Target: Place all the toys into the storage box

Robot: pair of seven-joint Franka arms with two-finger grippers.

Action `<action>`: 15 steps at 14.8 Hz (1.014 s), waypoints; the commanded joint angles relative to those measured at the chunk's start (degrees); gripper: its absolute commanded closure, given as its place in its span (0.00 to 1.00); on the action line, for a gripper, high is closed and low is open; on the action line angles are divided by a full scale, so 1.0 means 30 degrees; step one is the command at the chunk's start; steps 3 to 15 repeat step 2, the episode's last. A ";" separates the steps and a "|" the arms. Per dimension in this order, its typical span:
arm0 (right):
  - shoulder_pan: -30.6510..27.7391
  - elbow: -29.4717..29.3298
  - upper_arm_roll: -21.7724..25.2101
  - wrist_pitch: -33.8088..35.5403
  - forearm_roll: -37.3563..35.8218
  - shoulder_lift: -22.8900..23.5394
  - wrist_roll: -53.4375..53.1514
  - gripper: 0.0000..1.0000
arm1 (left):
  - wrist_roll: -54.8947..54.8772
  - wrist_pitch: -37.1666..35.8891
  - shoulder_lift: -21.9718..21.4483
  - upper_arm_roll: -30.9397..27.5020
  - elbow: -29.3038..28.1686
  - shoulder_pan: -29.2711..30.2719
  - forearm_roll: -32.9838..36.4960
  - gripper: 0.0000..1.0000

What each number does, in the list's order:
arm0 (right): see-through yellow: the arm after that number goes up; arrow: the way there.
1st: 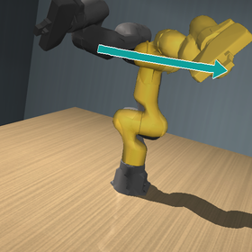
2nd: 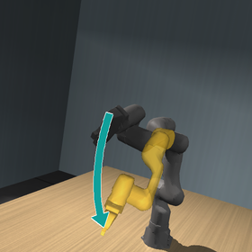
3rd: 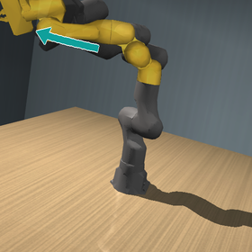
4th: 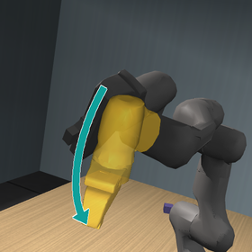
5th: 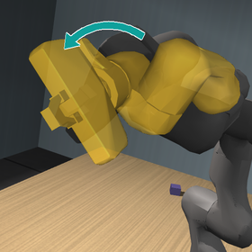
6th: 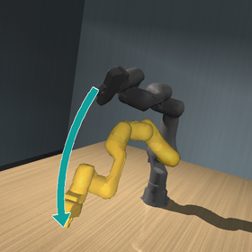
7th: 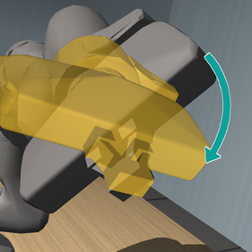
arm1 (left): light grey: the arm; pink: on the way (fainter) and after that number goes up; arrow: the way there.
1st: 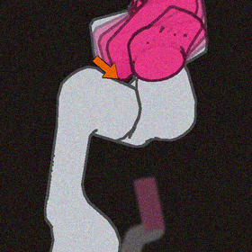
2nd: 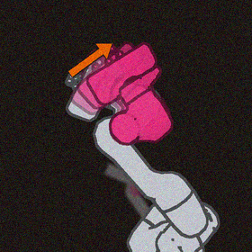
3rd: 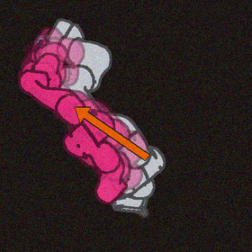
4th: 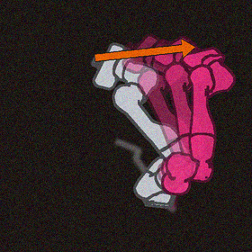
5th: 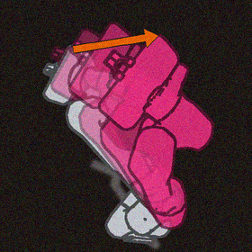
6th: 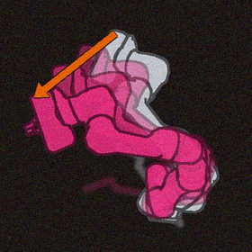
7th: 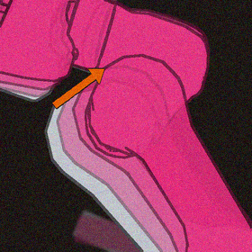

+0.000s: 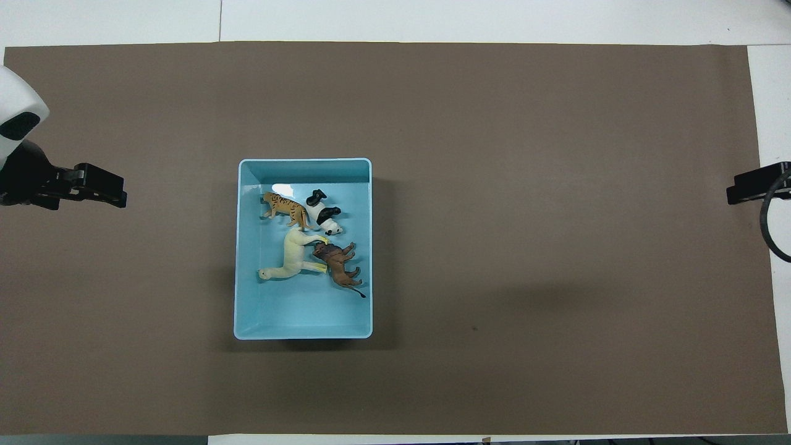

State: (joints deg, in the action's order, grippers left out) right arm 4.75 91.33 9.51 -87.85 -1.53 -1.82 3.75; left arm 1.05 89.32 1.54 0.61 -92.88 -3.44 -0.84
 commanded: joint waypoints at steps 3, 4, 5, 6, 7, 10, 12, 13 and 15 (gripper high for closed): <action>-0.0354 0.0201 -0.0415 -0.0218 -0.0253 -0.0214 -0.0020 0.00 | 0.0120 -0.0214 -0.0397 0.0032 -0.0331 0.0210 0.0015 0.00; -0.0354 0.0201 -0.0415 -0.0218 -0.0253 -0.0214 -0.0020 0.00 | 0.0120 -0.0214 -0.0397 0.0032 -0.0331 0.0210 0.0015 0.00; -0.0354 0.0201 -0.0415 -0.0218 -0.0253 -0.0214 -0.0020 0.00 | 0.0120 -0.0214 -0.0397 0.0032 -0.0331 0.0210 0.0015 0.00; -0.0354 0.0201 -0.0415 -0.0218 -0.0253 -0.0214 -0.0020 0.00 | 0.0120 -0.0214 -0.0397 0.0032 -0.0331 0.0210 0.0015 0.00; -0.0354 0.0201 -0.0415 -0.0218 -0.0253 -0.0214 -0.0020 0.00 | 0.0120 -0.0214 -0.0397 0.0032 -0.0331 0.0210 0.0015 0.00; -0.0354 0.0201 -0.0415 -0.0218 -0.0253 -0.0214 -0.0020 0.00 | 0.0120 -0.0214 -0.0397 0.0032 -0.0331 0.0210 0.0015 0.00; -0.0354 0.0201 -0.0415 -0.0218 -0.0253 -0.0214 -0.0020 0.00 | 0.0120 -0.0214 -0.0397 0.0032 -0.0331 0.0210 0.0015 0.00; -0.0354 0.0201 -0.0415 -0.0218 -0.0253 -0.0214 -0.0020 0.00 | 0.0120 -0.0214 -0.0397 0.0032 -0.0331 0.0210 0.0015 0.00; -0.0354 0.0201 -0.0415 -0.0218 -0.0253 -0.0214 -0.0020 0.00 | 0.0120 -0.0214 -0.0397 0.0032 -0.0331 0.0210 0.0015 0.00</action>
